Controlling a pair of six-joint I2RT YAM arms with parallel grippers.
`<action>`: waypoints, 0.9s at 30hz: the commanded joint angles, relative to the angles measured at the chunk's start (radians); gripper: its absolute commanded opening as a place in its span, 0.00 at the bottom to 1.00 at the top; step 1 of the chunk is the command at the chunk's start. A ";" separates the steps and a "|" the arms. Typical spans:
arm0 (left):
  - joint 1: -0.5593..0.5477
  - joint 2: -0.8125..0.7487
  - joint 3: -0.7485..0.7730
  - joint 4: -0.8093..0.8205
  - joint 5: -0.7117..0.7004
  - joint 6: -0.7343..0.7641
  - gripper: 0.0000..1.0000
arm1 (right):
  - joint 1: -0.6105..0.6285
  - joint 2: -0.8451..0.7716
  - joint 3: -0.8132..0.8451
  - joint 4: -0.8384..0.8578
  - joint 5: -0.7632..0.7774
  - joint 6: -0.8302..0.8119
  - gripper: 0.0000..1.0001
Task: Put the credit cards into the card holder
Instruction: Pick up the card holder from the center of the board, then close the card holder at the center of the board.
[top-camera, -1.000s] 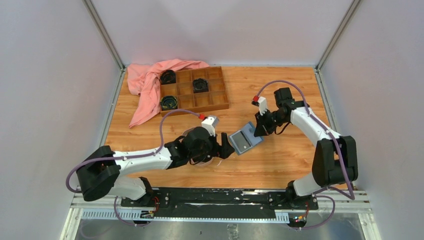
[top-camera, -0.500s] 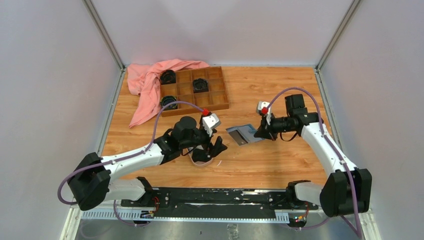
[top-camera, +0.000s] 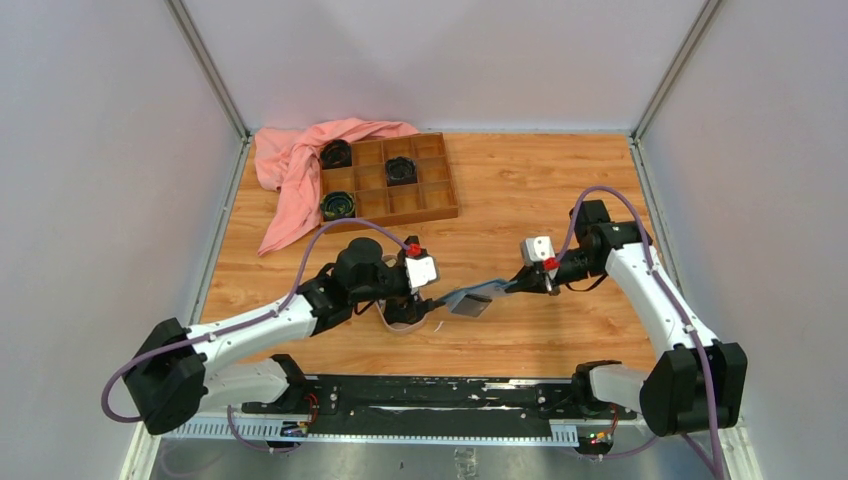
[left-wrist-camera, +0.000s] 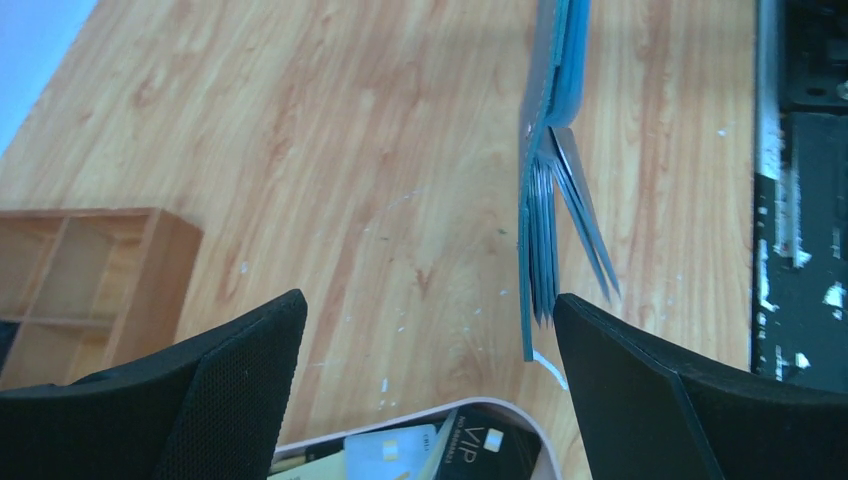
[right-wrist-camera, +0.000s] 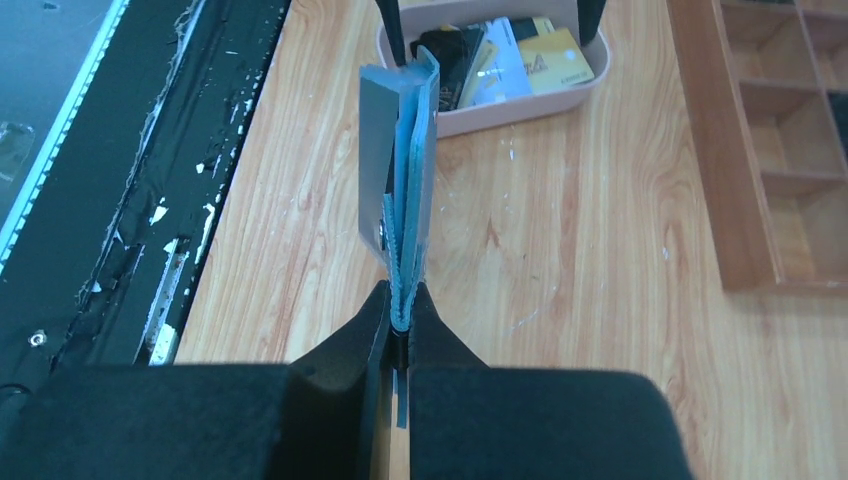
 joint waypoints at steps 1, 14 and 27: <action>0.007 0.041 0.009 0.003 0.119 0.023 0.99 | -0.014 -0.002 0.036 -0.219 -0.133 -0.325 0.00; 0.003 0.006 -0.027 0.001 0.269 -0.049 0.97 | -0.015 0.002 0.053 -0.227 -0.111 -0.326 0.00; -0.043 0.173 0.035 0.000 0.460 -0.180 0.54 | -0.015 0.047 0.049 -0.093 -0.072 -0.047 0.00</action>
